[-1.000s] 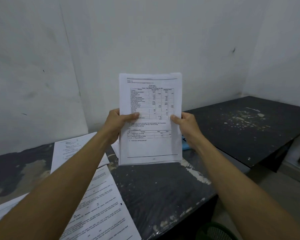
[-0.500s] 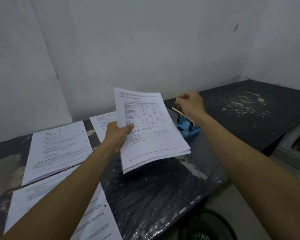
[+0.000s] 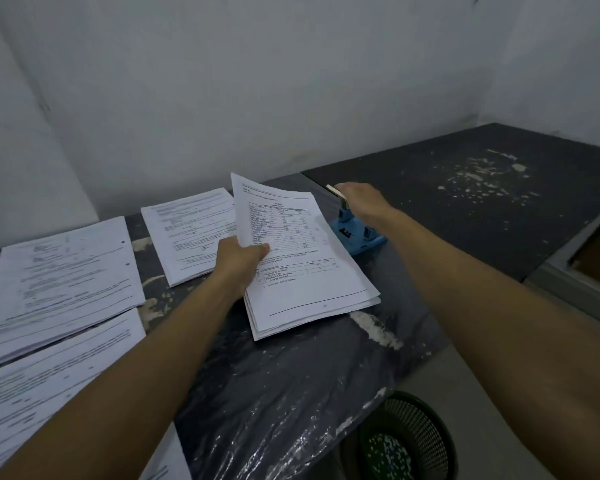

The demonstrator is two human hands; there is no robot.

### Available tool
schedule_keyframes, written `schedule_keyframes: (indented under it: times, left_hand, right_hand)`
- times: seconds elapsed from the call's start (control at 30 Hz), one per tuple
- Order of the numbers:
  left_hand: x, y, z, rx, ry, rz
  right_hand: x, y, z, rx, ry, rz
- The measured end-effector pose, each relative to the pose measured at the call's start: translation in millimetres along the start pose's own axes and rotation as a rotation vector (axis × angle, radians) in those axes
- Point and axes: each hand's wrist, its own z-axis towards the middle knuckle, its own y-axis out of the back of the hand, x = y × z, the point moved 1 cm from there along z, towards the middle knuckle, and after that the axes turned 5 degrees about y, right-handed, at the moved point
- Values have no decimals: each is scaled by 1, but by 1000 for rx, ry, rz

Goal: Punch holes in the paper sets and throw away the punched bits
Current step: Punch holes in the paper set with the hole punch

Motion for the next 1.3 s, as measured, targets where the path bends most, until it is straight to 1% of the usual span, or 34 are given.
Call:
schedule_keyframes:
  times: [0.07, 0.2, 0.4, 0.57, 0.8, 1.03, 1.13, 1.3]
  left_hand:
    - [1, -5, 1, 1, 11, 2]
    - [0, -19, 2, 2, 19, -6]
    - [-3, -37, -2, -1, 56, -24]
    - [-3, -48, -3, -10, 89, -50]
    - [0, -63, -5, -31, 120, -119]
    - [9, -80, -10, -146, 173, -172]
    - [9, -80, -9, -144, 173, -181]
    - [11, -80, -9, -147, 163, -156]
  right_hand:
    - [-2, -3, 3, -4, 4, 10]
    - [-7, -4, 3, -28, -18, 121]
    - [-10, -6, 5, 16, 3, 85]
    - [-11, -5, 3, 40, 11, 106]
    - [-13, -6, 3, 62, -6, 83]
    - [-11, -3, 3, 149, 40, 97]
    - [-10, -2, 5, 206, 32, 93]
    - [-10, -2, 3, 228, 0, 86]
